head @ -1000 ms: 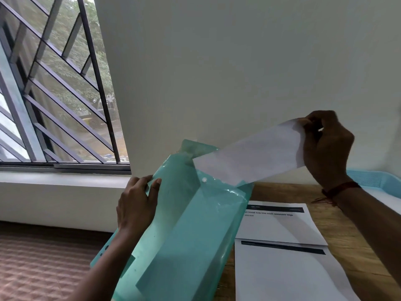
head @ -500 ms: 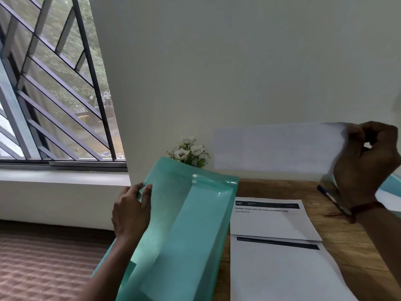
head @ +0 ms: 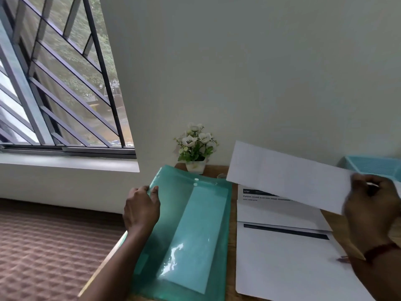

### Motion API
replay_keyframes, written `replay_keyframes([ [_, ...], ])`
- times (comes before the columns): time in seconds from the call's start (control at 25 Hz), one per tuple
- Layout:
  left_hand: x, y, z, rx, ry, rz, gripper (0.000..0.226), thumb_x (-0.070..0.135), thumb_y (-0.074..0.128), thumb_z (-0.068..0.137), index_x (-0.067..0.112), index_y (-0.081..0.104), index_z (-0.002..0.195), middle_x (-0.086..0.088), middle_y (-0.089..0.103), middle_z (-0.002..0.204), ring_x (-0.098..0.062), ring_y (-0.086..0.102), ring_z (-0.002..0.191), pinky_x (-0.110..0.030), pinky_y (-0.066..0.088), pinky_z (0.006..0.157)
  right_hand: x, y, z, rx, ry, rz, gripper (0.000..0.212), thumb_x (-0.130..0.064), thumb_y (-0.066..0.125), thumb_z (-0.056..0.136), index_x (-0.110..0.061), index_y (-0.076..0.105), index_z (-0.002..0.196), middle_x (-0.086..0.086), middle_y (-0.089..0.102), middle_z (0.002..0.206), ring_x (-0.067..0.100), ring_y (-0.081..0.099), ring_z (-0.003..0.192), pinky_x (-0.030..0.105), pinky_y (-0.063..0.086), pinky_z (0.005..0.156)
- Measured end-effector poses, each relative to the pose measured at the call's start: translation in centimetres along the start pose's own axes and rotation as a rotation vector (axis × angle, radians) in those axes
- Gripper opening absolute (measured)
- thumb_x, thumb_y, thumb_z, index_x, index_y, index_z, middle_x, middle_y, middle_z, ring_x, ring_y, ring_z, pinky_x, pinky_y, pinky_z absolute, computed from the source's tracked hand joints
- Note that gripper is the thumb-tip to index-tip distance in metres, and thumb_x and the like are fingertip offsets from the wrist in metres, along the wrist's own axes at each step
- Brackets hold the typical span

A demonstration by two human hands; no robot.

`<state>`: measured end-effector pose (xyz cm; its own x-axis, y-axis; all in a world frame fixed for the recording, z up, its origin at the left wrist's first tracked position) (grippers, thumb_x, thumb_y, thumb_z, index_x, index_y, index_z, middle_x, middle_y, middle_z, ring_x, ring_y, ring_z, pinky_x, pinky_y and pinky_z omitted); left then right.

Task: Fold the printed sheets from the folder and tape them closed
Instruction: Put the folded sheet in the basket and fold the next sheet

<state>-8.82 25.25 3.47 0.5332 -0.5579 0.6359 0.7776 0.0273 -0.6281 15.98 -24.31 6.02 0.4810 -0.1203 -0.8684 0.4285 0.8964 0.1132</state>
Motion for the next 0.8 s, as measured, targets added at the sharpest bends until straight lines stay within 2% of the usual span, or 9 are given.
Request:
replay_keyframes([
  [0.08, -0.2, 0.3, 0.0, -0.025, -0.015, 0.045, 0.037, 0.038, 0.051, 0.097, 0.009, 0.068, 0.114, -0.018, 0.062, 0.108, -0.040, 0.061, 0.095, -0.037, 0.040, 0.070, 1.8, -0.1, -0.4, -0.011, 0.086, -0.015, 0.013, -0.036, 0.059, 0.090, -0.024, 0.062, 0.095, 0.011, 0.065, 0.114, 0.027, 0.058, 0.113, 0.040, 0.045, 0.100],
  [0.2, -0.8, 0.7, -0.3, -0.049, -0.044, 0.129, 0.038, 0.040, 0.054, 0.095, 0.011, 0.069, 0.115, -0.018, 0.063, 0.110, -0.041, 0.061, 0.099, -0.041, 0.047, 0.077, 3.7, -0.2, -0.4, -0.021, 0.165, -0.005, 0.013, -0.049, 0.060, 0.084, -0.036, 0.060, 0.084, 0.002, 0.067, 0.111, 0.022, 0.061, 0.109, 0.047, 0.049, 0.099],
  [0.28, -1.0, 0.7, -0.5, -0.046, -0.057, 0.209, 0.037, 0.042, 0.057, 0.093, 0.013, 0.071, 0.112, -0.018, 0.065, 0.109, -0.040, 0.062, 0.099, -0.041, 0.049, 0.079, 3.3, 0.1, -0.7, -0.061, 0.184, -0.021, 0.009, -0.041, 0.061, 0.088, -0.034, 0.058, 0.082, 0.004, 0.065, 0.116, 0.022, 0.058, 0.114, 0.044, 0.046, 0.102],
  [0.36, -1.1, 1.1, -0.6, -0.055, -0.041, 0.266, 0.037, 0.043, 0.058, 0.092, 0.012, 0.073, 0.106, -0.017, 0.067, 0.106, -0.039, 0.062, 0.100, -0.042, 0.048, 0.080, 2.7, -0.1, -0.8, -0.068, 0.188, -0.026, 0.004, -0.028, 0.060, 0.093, -0.025, 0.062, 0.093, 0.011, 0.062, 0.121, 0.026, 0.055, 0.118, 0.037, 0.042, 0.103],
  [0.44, -1.5, 1.6, -0.5, -0.073, -0.041, 0.292, 0.038, 0.046, 0.059, 0.091, 0.013, 0.073, 0.103, -0.015, 0.067, 0.106, -0.037, 0.061, 0.102, -0.044, 0.045, 0.083, 2.4, -0.1, -0.5, -0.085, 0.172, -0.025, 0.018, -0.022, 0.059, 0.095, -0.008, 0.062, 0.106, 0.015, 0.061, 0.123, 0.028, 0.052, 0.120, 0.031, 0.039, 0.100],
  [0.48, -1.8, 2.0, -0.4, -0.090, -0.047, 0.298, 0.039, 0.047, 0.060, 0.090, 0.013, 0.073, 0.103, -0.015, 0.066, 0.107, -0.036, 0.060, 0.103, -0.045, 0.045, 0.084, 2.5, -0.1, -0.4, -0.092, 0.173, -0.021, 0.021, -0.021, 0.059, 0.095, -0.005, 0.062, 0.109, 0.015, 0.061, 0.124, 0.028, 0.052, 0.120, 0.028, 0.038, 0.097],
  [0.64, -1.8, 2.0, -0.5, -0.149, -0.085, 0.334, 0.044, 0.049, 0.064, 0.086, 0.013, 0.070, 0.111, -0.016, 0.061, 0.110, -0.038, 0.058, 0.104, -0.049, 0.047, 0.086, 2.1, -0.4, -0.1, -0.089, 0.187, -0.020, 0.021, -0.021, 0.059, 0.096, -0.005, 0.062, 0.109, 0.008, 0.061, 0.112, 0.021, 0.054, 0.107, 0.025, 0.038, 0.090],
  [0.72, 0.8, 1.0, -0.3, -0.130, -0.028, 0.302, 0.049, 0.048, 0.067, 0.084, 0.016, 0.065, 0.121, -0.017, 0.057, 0.115, -0.039, 0.055, 0.108, -0.054, 0.045, 0.087, 1.6, -0.4, -0.2, -0.098, 0.176, -0.013, 0.020, -0.021, 0.058, 0.096, -0.005, 0.061, 0.109, 0.002, 0.056, 0.107, 0.013, 0.048, 0.103, 0.025, 0.037, 0.088],
  [0.8, 7.0, -0.5, -1.1, -0.094, 0.198, 0.164, 0.050, 0.045, 0.070, 0.083, 0.019, 0.062, 0.124, -0.015, 0.055, 0.119, -0.038, 0.054, 0.109, -0.053, 0.047, 0.087, 1.3, -0.1, -0.4, -0.117, 0.172, -0.009, 0.017, -0.021, 0.057, 0.097, -0.007, 0.060, 0.106, -0.001, 0.054, 0.106, 0.011, 0.046, 0.103, 0.025, 0.037, 0.087],
])
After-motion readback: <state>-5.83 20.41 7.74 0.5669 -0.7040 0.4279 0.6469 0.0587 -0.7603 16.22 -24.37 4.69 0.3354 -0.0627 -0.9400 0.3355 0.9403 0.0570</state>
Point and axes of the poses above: each hand's wrist, its own z-axis towards the middle knuckle, its own y-axis out of the palm, x = y × z, the point moved 10 cm from there along z, towards the middle knuckle
